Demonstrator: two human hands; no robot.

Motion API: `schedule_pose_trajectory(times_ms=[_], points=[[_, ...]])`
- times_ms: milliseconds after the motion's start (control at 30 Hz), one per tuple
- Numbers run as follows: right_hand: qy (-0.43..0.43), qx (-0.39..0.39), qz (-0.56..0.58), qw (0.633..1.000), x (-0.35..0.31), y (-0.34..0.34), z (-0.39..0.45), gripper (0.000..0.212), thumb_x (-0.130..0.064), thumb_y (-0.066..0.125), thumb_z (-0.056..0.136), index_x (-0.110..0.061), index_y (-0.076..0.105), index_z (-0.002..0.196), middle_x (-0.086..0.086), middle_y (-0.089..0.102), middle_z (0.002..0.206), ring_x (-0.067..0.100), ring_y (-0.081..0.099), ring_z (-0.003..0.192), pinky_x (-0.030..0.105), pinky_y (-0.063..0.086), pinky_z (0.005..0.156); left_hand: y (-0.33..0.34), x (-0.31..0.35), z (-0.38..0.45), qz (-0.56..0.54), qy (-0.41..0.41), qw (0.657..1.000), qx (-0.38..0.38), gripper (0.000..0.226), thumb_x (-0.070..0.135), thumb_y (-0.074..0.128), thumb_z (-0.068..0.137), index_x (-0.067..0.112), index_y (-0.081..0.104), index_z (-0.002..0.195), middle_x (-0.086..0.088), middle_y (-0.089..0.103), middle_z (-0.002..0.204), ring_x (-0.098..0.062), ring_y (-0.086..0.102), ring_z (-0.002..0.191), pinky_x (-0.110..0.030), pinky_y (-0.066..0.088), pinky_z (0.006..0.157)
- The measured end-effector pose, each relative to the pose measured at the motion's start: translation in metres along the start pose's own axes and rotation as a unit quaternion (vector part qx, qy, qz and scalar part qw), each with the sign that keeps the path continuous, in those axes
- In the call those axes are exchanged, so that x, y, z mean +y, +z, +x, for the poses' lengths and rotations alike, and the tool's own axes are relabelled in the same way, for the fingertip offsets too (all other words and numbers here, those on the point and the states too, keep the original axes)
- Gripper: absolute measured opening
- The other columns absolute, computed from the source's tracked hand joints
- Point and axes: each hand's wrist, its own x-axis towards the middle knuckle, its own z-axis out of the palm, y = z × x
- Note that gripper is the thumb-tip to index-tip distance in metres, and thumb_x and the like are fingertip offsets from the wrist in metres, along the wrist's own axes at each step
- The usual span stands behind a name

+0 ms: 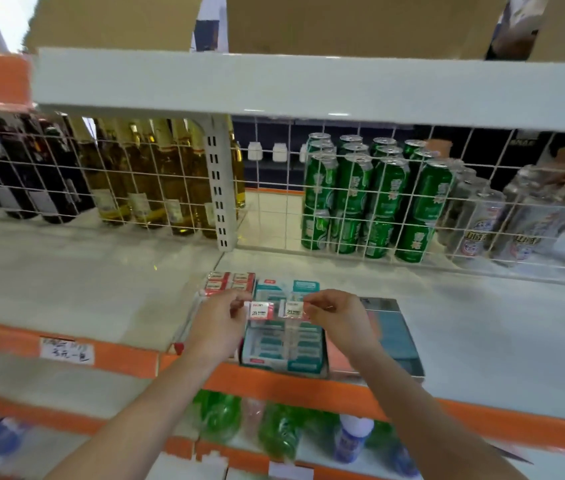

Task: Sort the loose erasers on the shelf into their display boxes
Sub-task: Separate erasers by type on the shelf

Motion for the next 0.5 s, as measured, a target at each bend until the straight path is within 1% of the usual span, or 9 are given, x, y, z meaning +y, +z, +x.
schedule_pose_trajectory(times_ms=[33,100,200,333,400,433,500], points=[[-0.003,0.000,-0.004,1.000,-0.003,0.010,0.003,0.012,-0.010,0.063,0.085,-0.013,0.068,0.096,-0.003,0.068,0.086,0.011,0.063,0.082,0.019,0.049,0.072,-0.006,-0.007,0.004,0.011,-0.002,1.000,0.004,0.026,0.004,0.053,0.090,0.012,0.065,0.112,-0.006,0.064,0.118,-0.020,0.061,0.104,-0.029,0.046,0.092],[-0.007,-0.005,-0.015,1.000,-0.009,0.028,0.009,0.011,-0.008,0.062,0.085,-0.011,0.068,0.095,-0.005,0.064,0.080,0.009,0.060,0.075,0.015,0.045,0.066,-0.017,-0.020,0.011,0.026,-0.004,1.000,0.013,0.024,0.003,0.054,0.089,0.010,0.066,0.108,-0.007,0.065,0.114,-0.019,0.061,0.102,-0.026,0.044,0.092],[0.003,-0.018,-0.042,0.999,-0.016,0.053,0.021,0.010,-0.007,0.060,0.086,-0.010,0.066,0.094,-0.004,0.063,0.080,0.013,0.058,0.075,0.018,0.044,0.062,-0.026,-0.035,0.022,0.032,-0.009,0.999,0.015,0.021,0.001,0.054,0.088,0.009,0.066,0.102,-0.006,0.067,0.105,-0.016,0.060,0.095,-0.019,0.041,0.083],[0.004,-0.030,-0.090,0.996,-0.020,0.077,0.036,0.007,-0.010,0.059,0.088,-0.017,0.060,0.091,0.000,0.066,0.091,0.012,0.058,0.081,0.017,0.043,0.064,-0.031,-0.047,0.034,0.054,-0.009,0.998,0.011,0.017,0.009,0.053,0.091,0.013,0.062,0.104,-0.001,0.065,0.108,-0.009,0.054,0.090,-0.021,0.043,0.079],[0.008,-0.032,-0.102,0.994,-0.020,0.085,0.040,0.007,-0.012,0.057,0.089,-0.017,0.059,0.094,-0.002,0.063,0.094,0.008,0.057,0.081,0.014,0.043,0.063,-0.032,-0.052,0.039,0.064,-0.010,0.998,0.012,0.018,0.012,0.052,0.092,0.014,0.061,0.107,0.000,0.064,0.111,-0.009,0.055,0.092,-0.020,0.044,0.078],[0.008,-0.031,-0.111,0.993,-0.020,0.088,0.041,0.007,-0.013,0.057,0.090,-0.017,0.059,0.096,-0.004,0.061,0.094,0.007,0.057,0.081,0.014,0.045,0.064,-0.032,-0.054,0.041,0.070,-0.008,0.997,0.014,0.018,0.012,0.052,0.092,0.015,0.061,0.108,0.001,0.064,0.111,-0.010,0.057,0.094,-0.019,0.043,0.079],[-0.006,-0.019,-0.152,0.988,-0.020,0.092,0.045,0.007,-0.017,0.057,0.090,-0.020,0.059,0.096,-0.004,0.060,0.098,0.010,0.058,0.086,0.021,0.050,0.071,-0.032,-0.060,0.046,0.097,0.008,0.995,0.017,0.020,0.012,0.052,0.091,0.016,0.061,0.108,0.000,0.062,0.112,-0.012,0.058,0.098,-0.020,0.043,0.082]])
